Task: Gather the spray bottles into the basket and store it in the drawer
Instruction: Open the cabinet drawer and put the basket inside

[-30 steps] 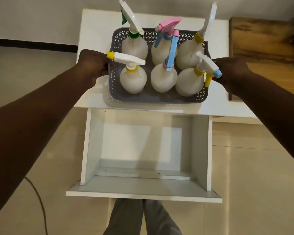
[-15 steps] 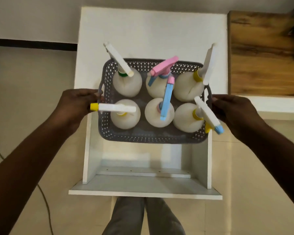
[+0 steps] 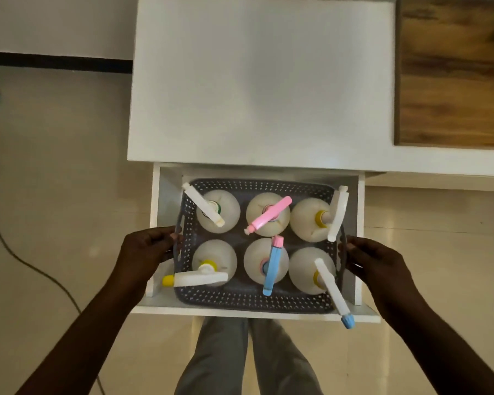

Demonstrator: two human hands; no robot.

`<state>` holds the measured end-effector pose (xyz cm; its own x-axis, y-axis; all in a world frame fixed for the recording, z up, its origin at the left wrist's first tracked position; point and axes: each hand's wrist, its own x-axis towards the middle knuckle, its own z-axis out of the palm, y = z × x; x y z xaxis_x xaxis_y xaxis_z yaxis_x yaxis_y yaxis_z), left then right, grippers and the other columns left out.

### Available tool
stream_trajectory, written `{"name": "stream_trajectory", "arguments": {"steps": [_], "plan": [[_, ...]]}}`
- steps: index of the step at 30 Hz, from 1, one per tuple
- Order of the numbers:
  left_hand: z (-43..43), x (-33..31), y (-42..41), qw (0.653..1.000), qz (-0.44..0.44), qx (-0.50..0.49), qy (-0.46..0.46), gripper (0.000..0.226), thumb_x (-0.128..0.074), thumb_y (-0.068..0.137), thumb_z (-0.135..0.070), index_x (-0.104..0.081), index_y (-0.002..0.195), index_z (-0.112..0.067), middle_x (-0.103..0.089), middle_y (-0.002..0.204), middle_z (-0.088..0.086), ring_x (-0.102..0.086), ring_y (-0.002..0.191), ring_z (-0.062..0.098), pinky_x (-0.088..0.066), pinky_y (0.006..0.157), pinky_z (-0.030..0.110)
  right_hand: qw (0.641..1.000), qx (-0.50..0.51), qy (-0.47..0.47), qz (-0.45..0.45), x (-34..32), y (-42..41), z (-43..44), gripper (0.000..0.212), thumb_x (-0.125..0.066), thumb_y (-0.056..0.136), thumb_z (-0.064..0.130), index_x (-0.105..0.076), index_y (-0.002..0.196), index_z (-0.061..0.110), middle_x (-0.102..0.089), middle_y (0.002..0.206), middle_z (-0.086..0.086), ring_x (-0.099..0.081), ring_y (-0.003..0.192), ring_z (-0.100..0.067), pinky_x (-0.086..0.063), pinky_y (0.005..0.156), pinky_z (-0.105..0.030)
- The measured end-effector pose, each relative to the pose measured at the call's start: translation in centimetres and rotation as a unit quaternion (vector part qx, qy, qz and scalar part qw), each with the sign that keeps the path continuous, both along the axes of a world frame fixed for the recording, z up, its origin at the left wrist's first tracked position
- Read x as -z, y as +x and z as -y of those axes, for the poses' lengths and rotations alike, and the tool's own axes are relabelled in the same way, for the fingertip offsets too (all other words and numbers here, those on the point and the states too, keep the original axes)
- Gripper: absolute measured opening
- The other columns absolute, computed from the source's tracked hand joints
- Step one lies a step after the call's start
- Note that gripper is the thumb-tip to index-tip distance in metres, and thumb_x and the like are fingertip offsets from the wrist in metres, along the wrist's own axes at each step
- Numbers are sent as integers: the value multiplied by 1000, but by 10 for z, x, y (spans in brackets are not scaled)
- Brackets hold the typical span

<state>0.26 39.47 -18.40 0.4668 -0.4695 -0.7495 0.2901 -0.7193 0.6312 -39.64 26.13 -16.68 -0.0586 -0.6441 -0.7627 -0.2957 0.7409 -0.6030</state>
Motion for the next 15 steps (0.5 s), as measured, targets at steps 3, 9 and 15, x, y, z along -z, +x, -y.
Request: {"name": "stream_trajectory", "arguments": {"steps": [3,9,15], "plan": [[-1,25,-5,1000,-2,-4,15,20,-65,96,1,-78,107,-11,-82,92,6,-76,87,24,-64,72,25,1000,13,4,-13,23,4,-4,20,-65,100,10,-77,116,12,-80,108,-7,-75,107,-26,-59,91,-35],[12,78,-11,998,14,-1,53,25,-66,95,2,-75,118,3,-76,109,24,-72,98,37,-58,99,51,999,25,14,-33,84,14,-2,22,-63,101,7,-74,121,7,-76,113,-12,-70,112,-33,-58,99,-43],[25,132,-12,996,26,-3,88,26,-65,91,8,-76,114,2,-75,106,25,-69,92,32,-58,100,54,998,9,19,-59,141,26,7,18,-61,103,9,-76,112,15,-76,107,-8,-71,108,-31,-58,101,-47]]}}
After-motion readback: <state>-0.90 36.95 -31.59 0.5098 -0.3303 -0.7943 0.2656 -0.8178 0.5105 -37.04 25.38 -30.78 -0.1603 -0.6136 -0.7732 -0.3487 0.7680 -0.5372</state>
